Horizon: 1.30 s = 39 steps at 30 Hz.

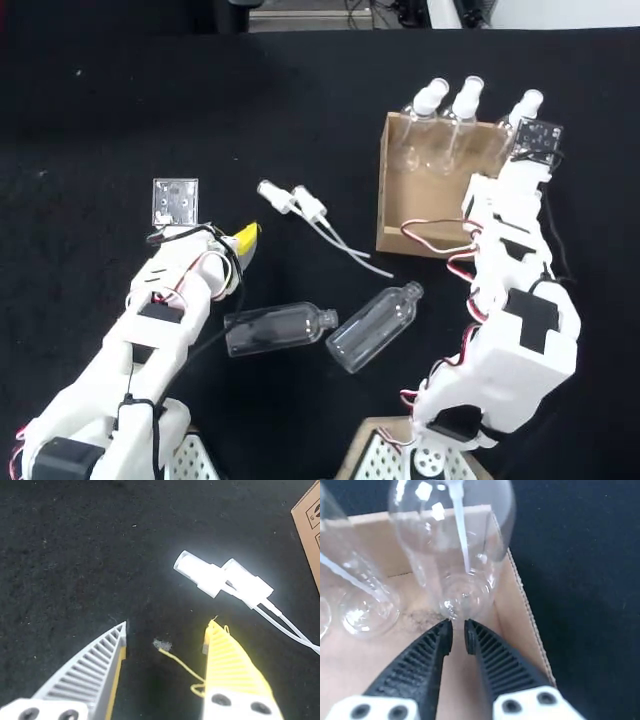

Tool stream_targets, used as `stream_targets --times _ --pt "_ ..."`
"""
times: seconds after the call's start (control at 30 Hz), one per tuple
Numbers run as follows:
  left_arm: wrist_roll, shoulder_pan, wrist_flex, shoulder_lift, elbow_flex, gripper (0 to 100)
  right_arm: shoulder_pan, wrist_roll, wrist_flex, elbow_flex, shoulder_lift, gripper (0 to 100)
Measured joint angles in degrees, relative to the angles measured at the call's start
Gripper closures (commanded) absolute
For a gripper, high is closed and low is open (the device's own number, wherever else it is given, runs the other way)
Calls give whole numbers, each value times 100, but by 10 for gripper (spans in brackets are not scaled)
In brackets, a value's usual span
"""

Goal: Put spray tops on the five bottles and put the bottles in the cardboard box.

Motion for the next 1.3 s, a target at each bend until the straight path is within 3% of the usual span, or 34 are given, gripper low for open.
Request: stream_targets --times 0.63,1.07,1.2,1.3 --pt "0 0 0 0 0 755 -35 0 0 97 -149 983" --pt "0 0 0 0 0 755 -97 0 0 2532 -2971 983" --pt "0 0 0 0 0 755 -422 53 0 3209 -3745 983" --pt "0 0 0 0 0 755 -756 510 0 3648 -4202 983"
